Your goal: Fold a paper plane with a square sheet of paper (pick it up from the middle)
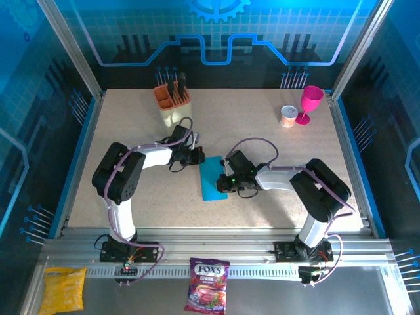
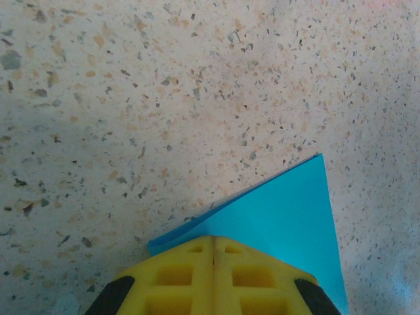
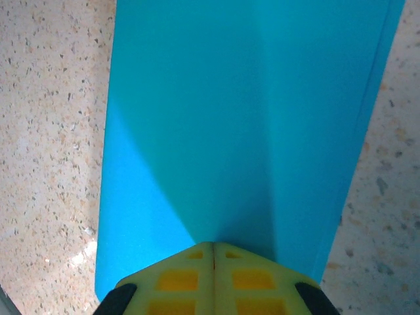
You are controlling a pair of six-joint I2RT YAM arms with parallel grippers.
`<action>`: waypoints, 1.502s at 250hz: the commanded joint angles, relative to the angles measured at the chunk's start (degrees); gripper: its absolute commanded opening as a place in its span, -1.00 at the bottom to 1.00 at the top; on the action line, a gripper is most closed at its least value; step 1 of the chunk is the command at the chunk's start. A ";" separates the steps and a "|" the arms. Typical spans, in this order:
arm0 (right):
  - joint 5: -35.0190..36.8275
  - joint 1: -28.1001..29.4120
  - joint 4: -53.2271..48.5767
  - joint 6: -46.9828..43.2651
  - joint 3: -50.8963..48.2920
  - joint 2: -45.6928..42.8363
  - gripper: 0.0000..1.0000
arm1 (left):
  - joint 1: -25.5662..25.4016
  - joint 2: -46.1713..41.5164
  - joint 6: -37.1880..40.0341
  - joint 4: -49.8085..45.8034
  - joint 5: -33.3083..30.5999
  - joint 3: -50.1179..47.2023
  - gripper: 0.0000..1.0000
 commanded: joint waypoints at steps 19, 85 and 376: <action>-2.66 -0.61 -4.59 -2.66 3.69 -4.10 -1.00 | -0.17 1.24 1.40 0.51 -0.78 -0.83 -1.00; -4.80 0.09 -5.84 -3.04 10.14 -4.14 -1.00 | -0.48 0.80 2.88 -0.15 -1.97 -2.10 -1.00; 0.49 6.66 -5.10 -3.97 14.92 14.48 -1.00 | -1.05 0.35 3.77 0.79 -2.52 -3.50 -1.00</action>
